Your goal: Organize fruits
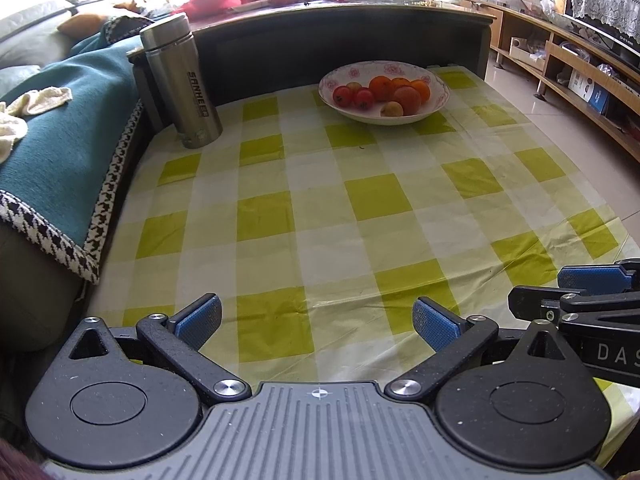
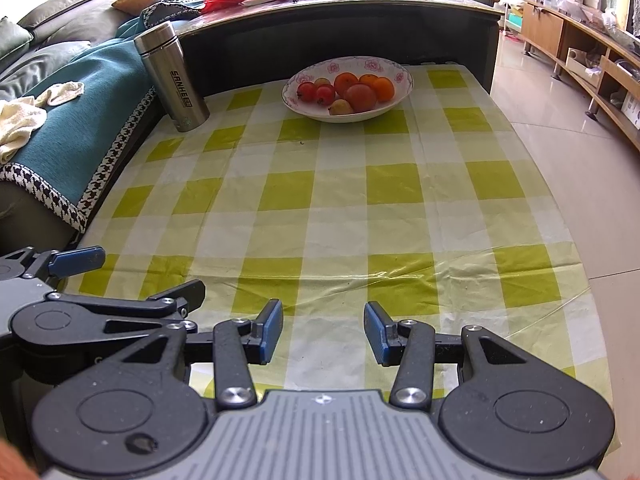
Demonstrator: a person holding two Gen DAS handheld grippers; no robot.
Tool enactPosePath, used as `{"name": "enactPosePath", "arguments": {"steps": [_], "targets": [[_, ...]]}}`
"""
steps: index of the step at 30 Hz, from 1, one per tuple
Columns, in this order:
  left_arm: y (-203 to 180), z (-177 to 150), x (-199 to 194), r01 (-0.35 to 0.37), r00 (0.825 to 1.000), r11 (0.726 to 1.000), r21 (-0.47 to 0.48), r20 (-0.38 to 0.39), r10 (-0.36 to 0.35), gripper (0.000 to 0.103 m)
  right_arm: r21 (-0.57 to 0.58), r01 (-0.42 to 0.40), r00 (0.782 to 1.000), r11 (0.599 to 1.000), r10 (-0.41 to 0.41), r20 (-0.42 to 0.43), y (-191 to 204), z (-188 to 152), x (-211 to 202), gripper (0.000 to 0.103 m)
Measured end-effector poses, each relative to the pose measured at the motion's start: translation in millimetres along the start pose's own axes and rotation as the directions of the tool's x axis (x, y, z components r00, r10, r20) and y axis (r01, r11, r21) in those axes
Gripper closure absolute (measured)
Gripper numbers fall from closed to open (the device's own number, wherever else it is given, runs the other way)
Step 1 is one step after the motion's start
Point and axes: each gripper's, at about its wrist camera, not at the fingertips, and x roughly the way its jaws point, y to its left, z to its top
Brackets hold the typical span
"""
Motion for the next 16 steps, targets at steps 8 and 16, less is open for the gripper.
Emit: {"name": "enactPosePath", "arguments": {"steps": [8, 16], "targets": [[-0.1, -0.6, -0.4, -0.001, 1.0, 1.0, 0.001, -0.001, 0.001, 0.001, 0.0, 0.0, 1.0, 1.0, 0.0, -0.001, 0.2, 0.2, -0.1, 0.053], [-0.2, -2.4, -1.6, -0.011, 1.0, 1.0, -0.001, 0.011, 0.011, 0.0, -0.001, 0.0, 1.0, 1.0, 0.0, 0.005, 0.5, -2.7, 0.3, 0.053]]}}
